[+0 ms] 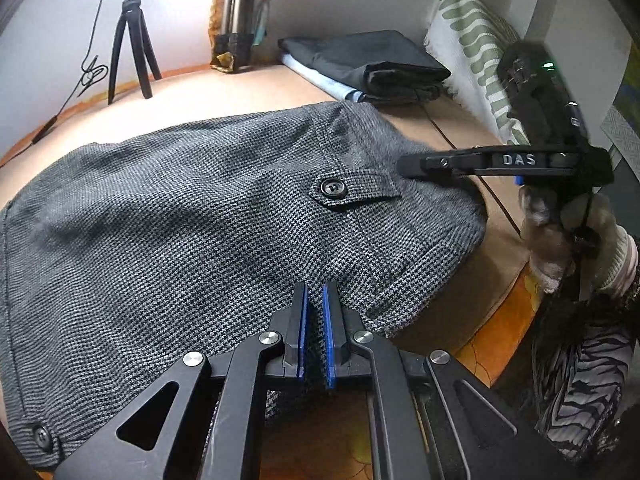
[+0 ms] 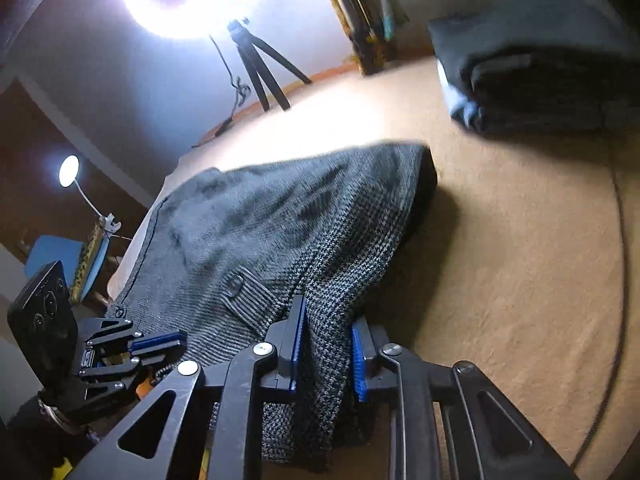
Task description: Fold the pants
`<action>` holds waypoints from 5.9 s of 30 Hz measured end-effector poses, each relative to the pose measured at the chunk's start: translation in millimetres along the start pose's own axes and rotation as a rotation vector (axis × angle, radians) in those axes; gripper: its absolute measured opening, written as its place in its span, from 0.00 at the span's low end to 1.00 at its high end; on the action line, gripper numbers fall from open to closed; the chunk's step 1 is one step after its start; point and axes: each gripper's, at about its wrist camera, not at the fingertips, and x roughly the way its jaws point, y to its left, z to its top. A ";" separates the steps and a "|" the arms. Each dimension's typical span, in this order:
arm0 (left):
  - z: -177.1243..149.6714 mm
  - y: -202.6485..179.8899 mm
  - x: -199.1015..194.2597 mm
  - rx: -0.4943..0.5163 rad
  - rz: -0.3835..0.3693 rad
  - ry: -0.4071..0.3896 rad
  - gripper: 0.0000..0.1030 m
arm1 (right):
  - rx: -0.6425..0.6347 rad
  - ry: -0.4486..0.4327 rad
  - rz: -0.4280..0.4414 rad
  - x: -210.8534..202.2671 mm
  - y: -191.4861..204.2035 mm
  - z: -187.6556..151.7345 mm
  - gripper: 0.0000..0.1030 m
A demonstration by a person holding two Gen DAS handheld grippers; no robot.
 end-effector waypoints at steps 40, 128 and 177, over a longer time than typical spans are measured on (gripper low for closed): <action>56.4 140.6 -4.4 -0.181 0.315 -0.052 0.15 | -0.034 0.034 -0.223 21.6 4.4 9.0 0.62; -50.9 195.1 -181.2 -0.581 0.414 -0.310 0.16 | -0.294 -0.069 0.141 47.0 231.4 49.6 0.12; -45.9 175.2 -118.5 -0.500 0.317 -0.192 0.24 | 0.100 0.036 0.138 153.8 99.1 116.1 0.60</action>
